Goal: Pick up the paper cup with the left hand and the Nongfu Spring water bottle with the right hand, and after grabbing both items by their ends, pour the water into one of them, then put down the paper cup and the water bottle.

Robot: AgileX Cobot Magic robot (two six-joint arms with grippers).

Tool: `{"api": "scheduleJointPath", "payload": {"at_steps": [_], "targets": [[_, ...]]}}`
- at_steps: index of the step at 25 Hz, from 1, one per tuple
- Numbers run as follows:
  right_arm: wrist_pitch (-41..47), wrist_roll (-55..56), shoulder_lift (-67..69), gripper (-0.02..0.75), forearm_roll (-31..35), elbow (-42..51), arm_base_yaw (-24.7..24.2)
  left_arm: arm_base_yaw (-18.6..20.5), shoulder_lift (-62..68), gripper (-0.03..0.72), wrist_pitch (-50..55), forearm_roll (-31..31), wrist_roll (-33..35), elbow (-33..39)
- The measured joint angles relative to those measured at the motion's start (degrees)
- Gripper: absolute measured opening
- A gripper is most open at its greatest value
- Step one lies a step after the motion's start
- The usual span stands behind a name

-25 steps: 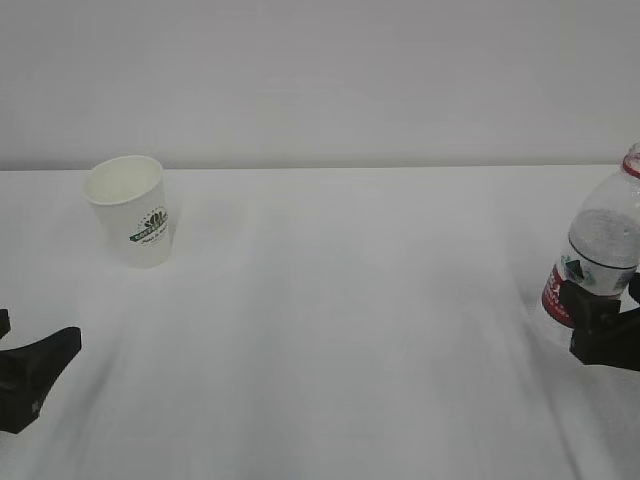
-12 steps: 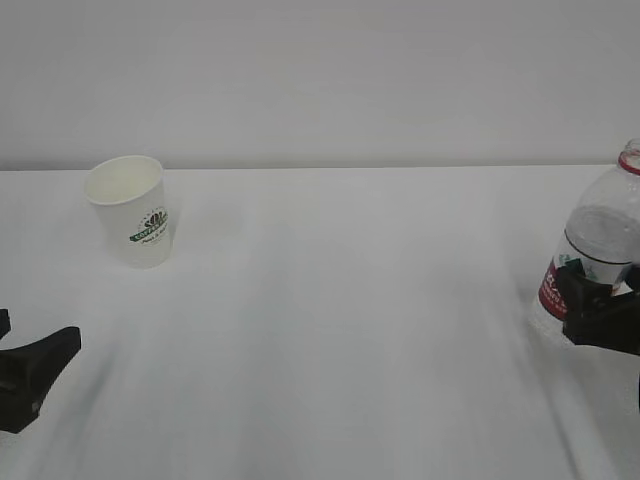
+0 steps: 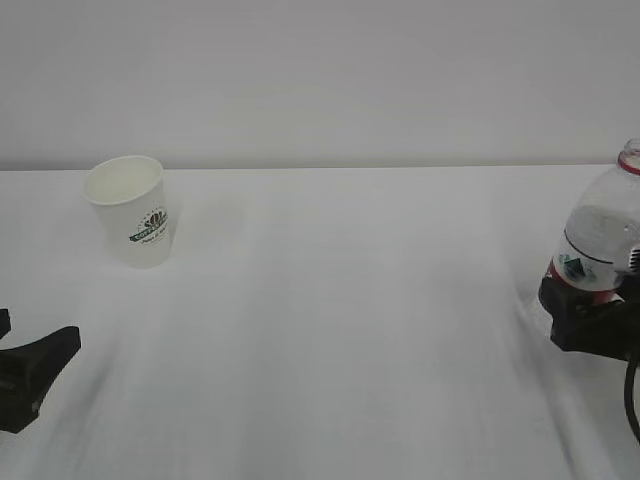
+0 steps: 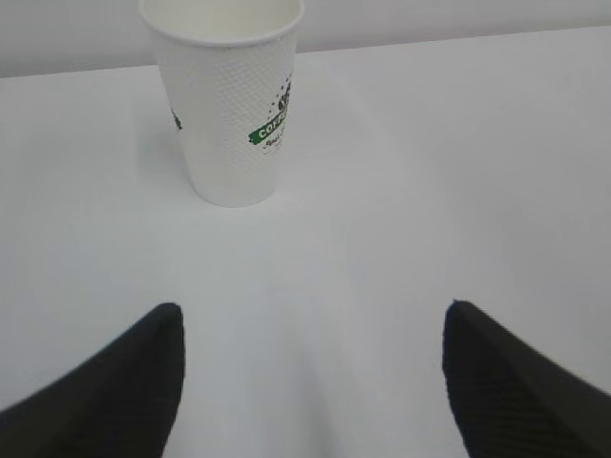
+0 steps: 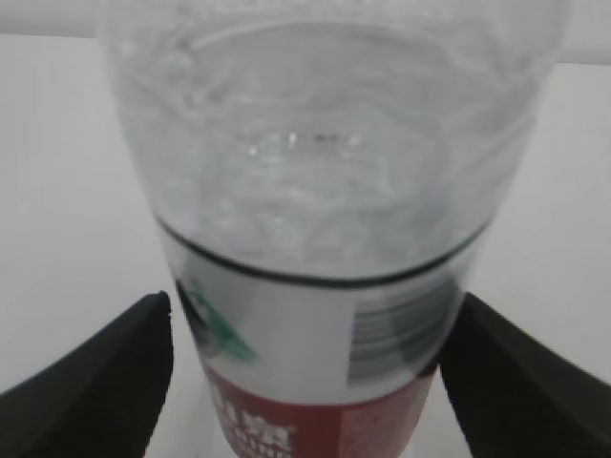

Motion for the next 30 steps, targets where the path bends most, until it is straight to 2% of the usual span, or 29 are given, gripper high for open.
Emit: {"api": "scheduleJointPath", "payload": {"at_steps": [14,30], "targets": [[0.0,0.0,1.3,0.657,2.0,-4.5,0.0,0.0,0.0,0.601,0.0,0.0,-0.2,0.0],[0.0,0.0,1.7,0.514,1.8,-4.6,0.0,0.0,0.0,0.582,-0.1,0.0,-0.2,0.0]]}}
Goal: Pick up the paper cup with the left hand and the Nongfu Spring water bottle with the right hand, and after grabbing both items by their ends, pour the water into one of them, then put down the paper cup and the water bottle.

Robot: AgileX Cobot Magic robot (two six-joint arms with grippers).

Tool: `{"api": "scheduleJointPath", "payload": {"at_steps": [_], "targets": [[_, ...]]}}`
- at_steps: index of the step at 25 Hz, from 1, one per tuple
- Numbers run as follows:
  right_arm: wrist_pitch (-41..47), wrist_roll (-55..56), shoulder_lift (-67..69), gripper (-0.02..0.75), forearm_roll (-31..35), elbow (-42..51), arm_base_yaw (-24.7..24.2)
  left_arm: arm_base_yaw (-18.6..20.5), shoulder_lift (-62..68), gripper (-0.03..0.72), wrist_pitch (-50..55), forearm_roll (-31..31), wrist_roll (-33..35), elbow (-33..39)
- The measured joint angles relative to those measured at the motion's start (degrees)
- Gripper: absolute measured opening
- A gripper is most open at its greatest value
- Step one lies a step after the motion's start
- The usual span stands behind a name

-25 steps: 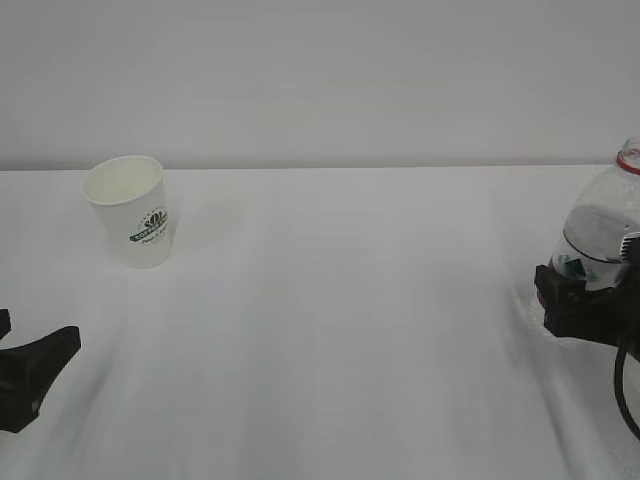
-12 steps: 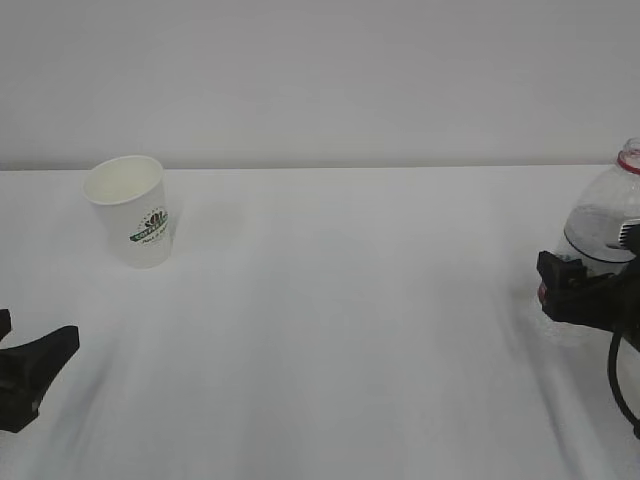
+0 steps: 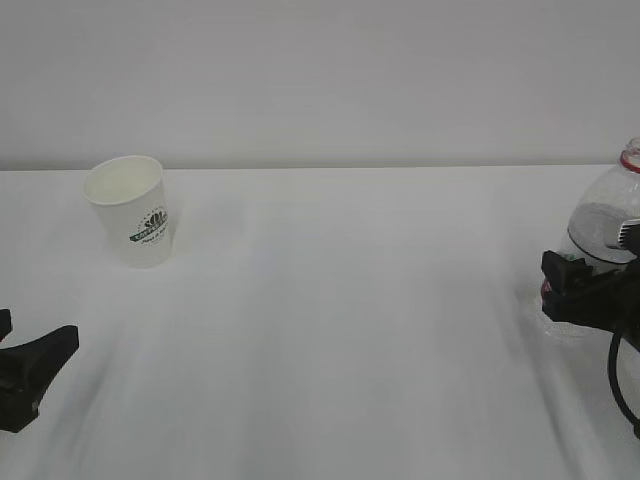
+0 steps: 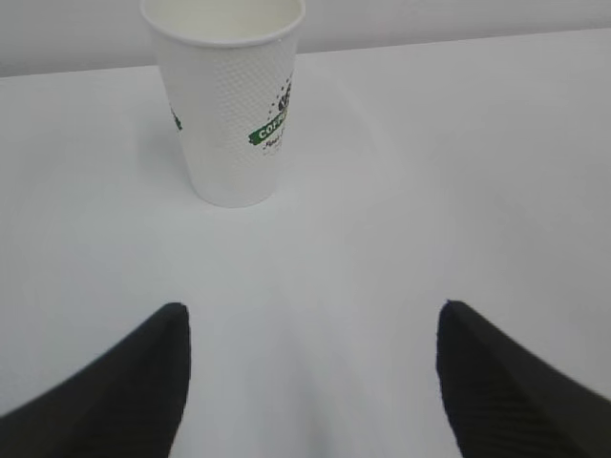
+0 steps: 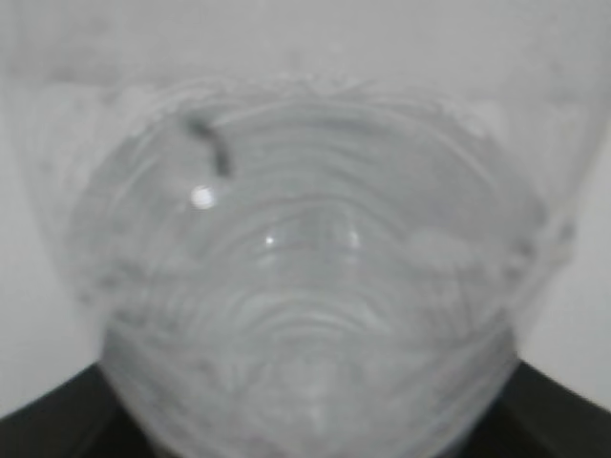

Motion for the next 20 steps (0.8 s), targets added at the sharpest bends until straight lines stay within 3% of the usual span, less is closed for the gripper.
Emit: {"api": "scheduleJointPath", "payload": {"at_steps": [20], "targets": [[3.2,0.0,-4.8,0.482,-1.9,0.9,0.1,0.0,0.0,0.58,-0.1,0.0,0.0,0.0]]}}
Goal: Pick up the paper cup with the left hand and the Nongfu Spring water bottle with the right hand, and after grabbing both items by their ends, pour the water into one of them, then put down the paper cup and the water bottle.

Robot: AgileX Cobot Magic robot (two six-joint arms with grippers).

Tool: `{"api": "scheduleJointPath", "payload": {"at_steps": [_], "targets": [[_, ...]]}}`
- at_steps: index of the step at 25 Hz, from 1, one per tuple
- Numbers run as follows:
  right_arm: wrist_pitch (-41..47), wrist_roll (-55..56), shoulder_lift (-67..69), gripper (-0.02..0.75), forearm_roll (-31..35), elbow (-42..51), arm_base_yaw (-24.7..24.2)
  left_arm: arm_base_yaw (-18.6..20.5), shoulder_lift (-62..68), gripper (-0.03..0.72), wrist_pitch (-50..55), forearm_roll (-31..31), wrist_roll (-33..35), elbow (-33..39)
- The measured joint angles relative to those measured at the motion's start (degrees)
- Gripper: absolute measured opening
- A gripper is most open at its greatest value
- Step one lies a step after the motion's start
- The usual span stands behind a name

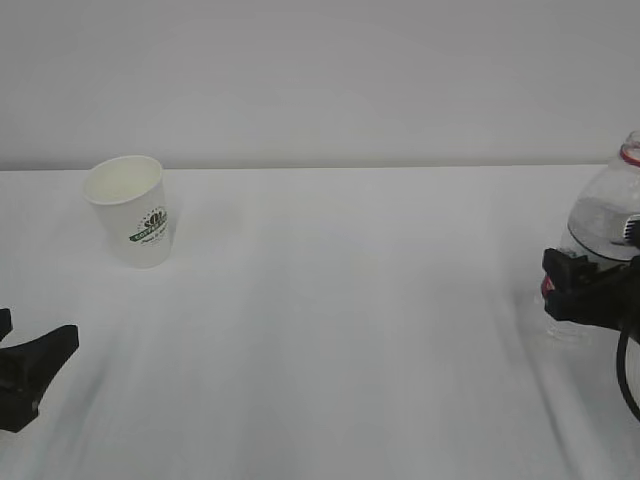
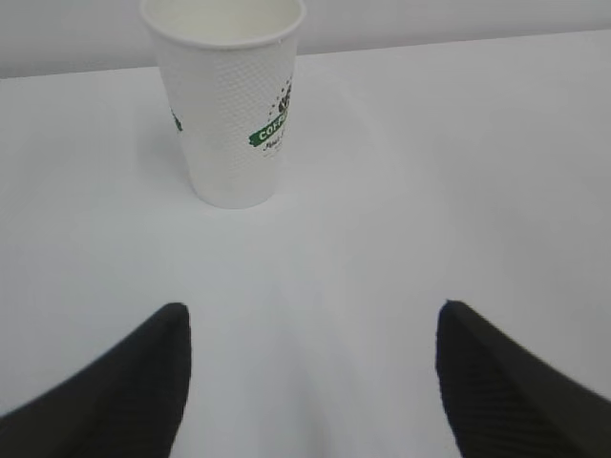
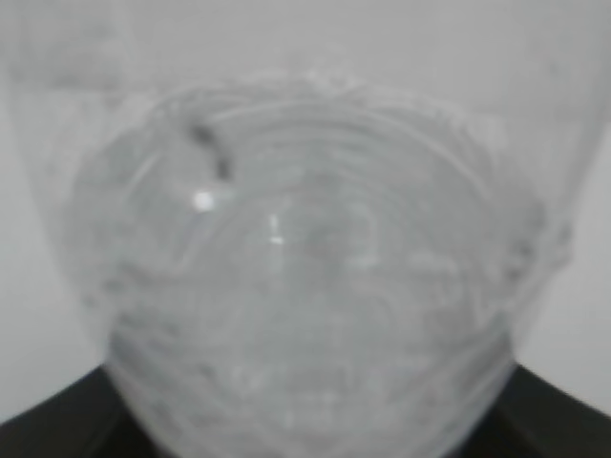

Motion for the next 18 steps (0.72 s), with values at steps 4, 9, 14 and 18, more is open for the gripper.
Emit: {"api": "scheduleJointPath", "payload": {"at_steps": [4,9,14,18], "targets": [[1.1,0.0,-4.2,0.482,-0.6,0.2,0.0,0.0,0.0,0.58,0.0,0.0,0.0,0.0],[5.2,0.0,-9.4,0.482,-3.0,0.4,0.0,0.0,0.0,0.579,0.0,-0.1,0.0,0.0],[11.0,0.0,-16.1,0.482,-4.8,0.5,0.1,0.0,0.0,0.579,0.0,-0.1,0.0,0.0],[14.4,0.0,-21.1,0.482,-5.2,0.5,0.1,0.0,0.0,0.579,0.0,-0.1,0.0,0.0]]}}
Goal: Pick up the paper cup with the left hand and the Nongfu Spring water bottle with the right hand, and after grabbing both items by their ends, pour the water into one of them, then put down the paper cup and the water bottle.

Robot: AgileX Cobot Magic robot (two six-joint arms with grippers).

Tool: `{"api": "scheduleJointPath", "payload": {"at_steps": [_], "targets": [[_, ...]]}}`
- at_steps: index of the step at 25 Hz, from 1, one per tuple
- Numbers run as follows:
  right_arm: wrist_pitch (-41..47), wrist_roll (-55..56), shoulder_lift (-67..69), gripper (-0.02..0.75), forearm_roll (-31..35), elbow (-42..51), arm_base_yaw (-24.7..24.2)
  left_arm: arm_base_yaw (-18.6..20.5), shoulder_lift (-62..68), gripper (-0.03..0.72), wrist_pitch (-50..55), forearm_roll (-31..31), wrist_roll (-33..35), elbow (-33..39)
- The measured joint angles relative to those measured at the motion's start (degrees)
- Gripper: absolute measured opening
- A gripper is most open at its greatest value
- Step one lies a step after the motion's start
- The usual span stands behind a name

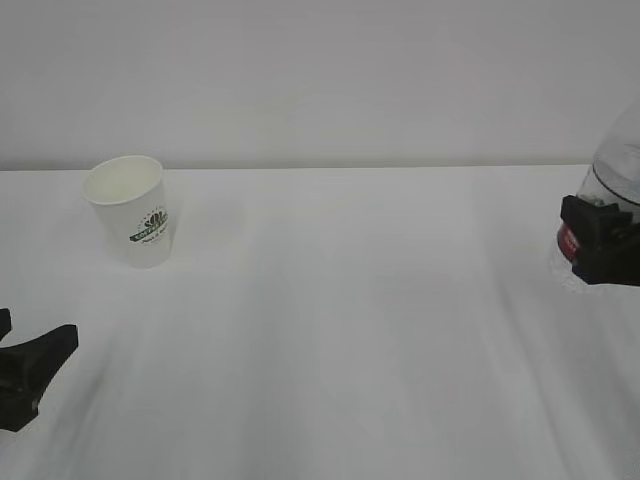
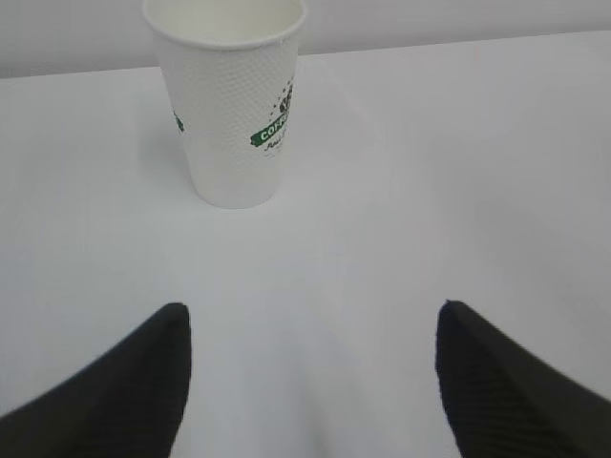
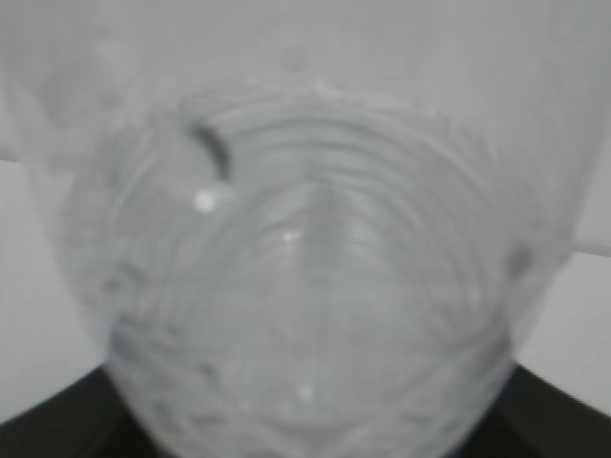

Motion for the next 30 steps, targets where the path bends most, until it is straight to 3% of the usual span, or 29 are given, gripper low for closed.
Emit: {"api": "scheduleJointPath", "payload": {"at_steps": [22,30], "targets": [[5.4,0.0,-3.8,0.481,-0.6,0.0,0.0,0.0,0.0,0.582,0.0,0.0,0.0,0.0],[5.4,1.0,-3.8,0.48,-1.5,0.0,0.0,0.0,0.0,0.65,0.0,0.0,-0.7,-0.4]]}}
